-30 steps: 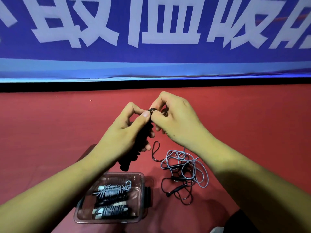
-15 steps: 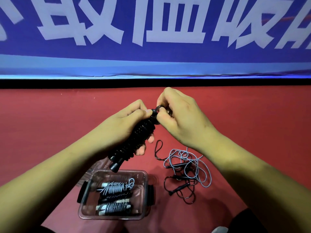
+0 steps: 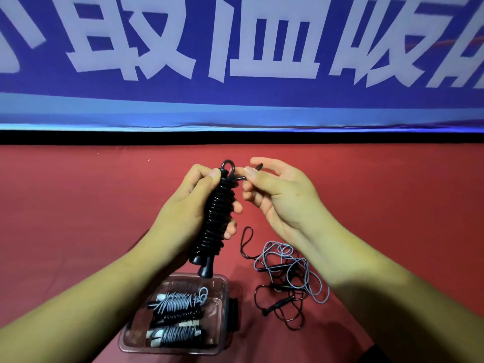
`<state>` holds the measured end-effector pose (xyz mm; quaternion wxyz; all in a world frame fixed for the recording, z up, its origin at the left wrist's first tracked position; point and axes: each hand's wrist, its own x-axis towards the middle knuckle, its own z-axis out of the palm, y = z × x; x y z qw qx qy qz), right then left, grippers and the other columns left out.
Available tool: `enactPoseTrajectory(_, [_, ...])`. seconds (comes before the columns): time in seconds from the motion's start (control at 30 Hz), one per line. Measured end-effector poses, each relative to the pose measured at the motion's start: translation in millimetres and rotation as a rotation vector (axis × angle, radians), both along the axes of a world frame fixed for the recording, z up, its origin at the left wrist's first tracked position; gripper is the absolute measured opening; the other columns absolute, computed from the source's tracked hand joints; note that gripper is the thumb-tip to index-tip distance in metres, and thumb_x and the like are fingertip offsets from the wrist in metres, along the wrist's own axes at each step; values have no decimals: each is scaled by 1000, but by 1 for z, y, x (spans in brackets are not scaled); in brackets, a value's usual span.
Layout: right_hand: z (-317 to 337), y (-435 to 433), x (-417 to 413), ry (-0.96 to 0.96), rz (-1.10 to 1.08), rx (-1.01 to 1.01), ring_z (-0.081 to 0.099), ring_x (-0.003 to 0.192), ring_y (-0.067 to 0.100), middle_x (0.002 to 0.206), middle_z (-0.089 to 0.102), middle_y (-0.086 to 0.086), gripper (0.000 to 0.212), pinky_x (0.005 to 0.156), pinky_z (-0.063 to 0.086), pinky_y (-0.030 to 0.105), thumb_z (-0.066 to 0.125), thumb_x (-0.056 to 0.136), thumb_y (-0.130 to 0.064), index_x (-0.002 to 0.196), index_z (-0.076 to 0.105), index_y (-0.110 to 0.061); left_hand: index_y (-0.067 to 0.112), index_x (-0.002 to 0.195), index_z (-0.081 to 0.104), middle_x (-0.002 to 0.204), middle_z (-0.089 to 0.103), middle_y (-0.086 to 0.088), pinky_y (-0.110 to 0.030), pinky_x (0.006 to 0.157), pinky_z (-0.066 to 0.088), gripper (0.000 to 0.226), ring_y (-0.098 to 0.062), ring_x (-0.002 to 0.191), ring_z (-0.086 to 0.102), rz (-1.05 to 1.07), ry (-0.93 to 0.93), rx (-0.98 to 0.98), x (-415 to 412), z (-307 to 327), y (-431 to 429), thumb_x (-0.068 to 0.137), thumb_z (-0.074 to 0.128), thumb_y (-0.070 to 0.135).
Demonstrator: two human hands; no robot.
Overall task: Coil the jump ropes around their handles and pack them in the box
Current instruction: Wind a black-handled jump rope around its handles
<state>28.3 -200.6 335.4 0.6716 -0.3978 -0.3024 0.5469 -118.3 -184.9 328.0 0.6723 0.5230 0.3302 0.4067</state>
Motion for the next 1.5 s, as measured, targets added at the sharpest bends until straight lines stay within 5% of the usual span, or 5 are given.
enactPoseTrajectory(0.53, [2, 4, 4, -781, -54, 154, 69, 58, 19, 66, 69, 4, 24, 70, 60, 37, 57, 94, 0, 99, 72, -18, 15, 109, 50, 76, 64, -16, -28, 47, 44, 26, -28, 54, 54, 56, 80, 47, -2, -5, 3, 101, 46, 39])
enactPoseTrajectory(0.77, [13, 2, 16, -726, 61, 51, 67, 54, 18, 66, 69, 15, 7, 57, 54, 22, 71, 82, 6, 90, 70, 4, 22, 106, 51, 76, 66, -13, -25, 41, 41, 15, -27, 54, 55, 39, 189, 120, -3, -9, 5, 101, 47, 35])
enactPoseTrajectory(1.27, [18, 1, 30, -1002, 126, -126, 62, 51, 13, 57, 67, 11, 12, 60, 51, 32, 76, 79, -1, 71, 70, -8, 43, 110, 56, 76, 70, -1, -34, 52, 50, 14, -22, 54, 63, -3, 464, 490, -2, -22, 0, 97, 50, 42])
enactPoseTrajectory(1.37, [17, 0, 32, -1004, 141, -152, 63, 50, 12, 57, 67, 9, 9, 59, 53, 32, 76, 79, 0, 75, 70, -6, 37, 113, 56, 78, 69, 2, -23, 55, 49, 17, -13, 54, 63, -34, 537, 552, -3, -22, 0, 98, 51, 40])
enactPoseTrajectory(1.5, [12, -1, 35, -953, 195, -156, 62, 53, 17, 58, 65, 6, 27, 59, 51, 33, 73, 82, 1, 106, 69, -11, 38, 111, 55, 78, 70, -2, -41, 53, 53, 18, -22, 54, 64, -102, 563, 540, -6, -19, 3, 95, 49, 46])
